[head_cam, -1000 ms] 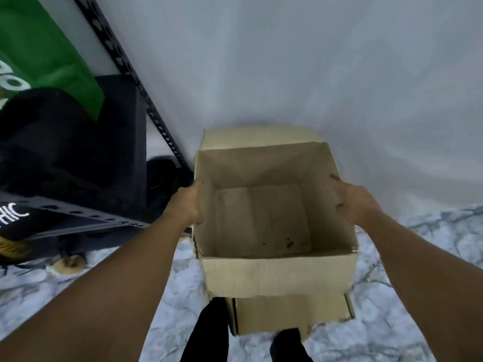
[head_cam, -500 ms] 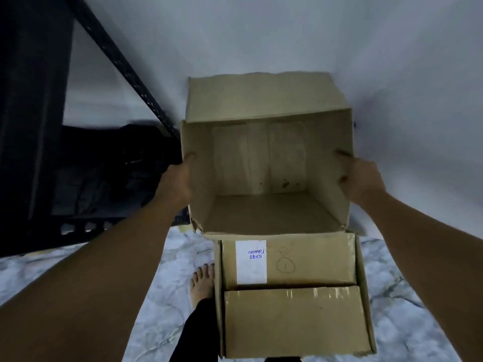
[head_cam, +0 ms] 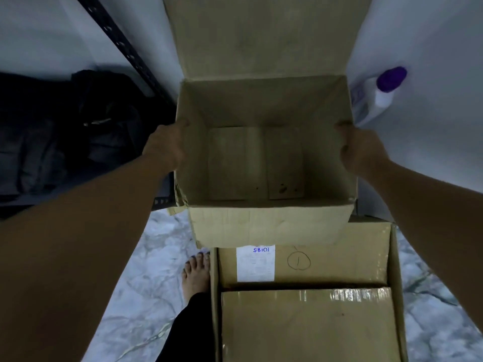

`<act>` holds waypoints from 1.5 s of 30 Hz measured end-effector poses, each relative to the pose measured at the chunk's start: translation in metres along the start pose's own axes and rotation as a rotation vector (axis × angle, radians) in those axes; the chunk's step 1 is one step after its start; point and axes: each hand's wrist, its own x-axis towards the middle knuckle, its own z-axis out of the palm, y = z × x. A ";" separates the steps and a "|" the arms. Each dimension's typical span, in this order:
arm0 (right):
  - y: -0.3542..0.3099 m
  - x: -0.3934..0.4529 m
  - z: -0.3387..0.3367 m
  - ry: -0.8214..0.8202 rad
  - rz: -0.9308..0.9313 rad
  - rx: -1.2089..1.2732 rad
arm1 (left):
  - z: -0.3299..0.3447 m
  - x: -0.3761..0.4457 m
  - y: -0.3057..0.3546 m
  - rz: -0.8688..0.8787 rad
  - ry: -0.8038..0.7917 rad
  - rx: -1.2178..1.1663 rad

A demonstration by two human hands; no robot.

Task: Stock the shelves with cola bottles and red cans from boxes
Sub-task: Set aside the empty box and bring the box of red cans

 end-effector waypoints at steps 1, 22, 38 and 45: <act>0.002 0.009 0.003 0.047 -0.012 -0.012 | -0.001 0.008 0.000 0.008 0.040 -0.001; -0.008 0.037 -0.009 0.109 -0.080 0.150 | -0.008 0.007 0.022 -0.069 0.198 -0.181; 0.126 -0.243 0.119 0.092 0.037 0.027 | 0.202 -0.244 0.041 -0.106 0.154 -0.253; 0.185 -0.264 0.174 0.037 0.117 -0.009 | 0.271 -0.277 0.030 -0.227 -0.048 -0.276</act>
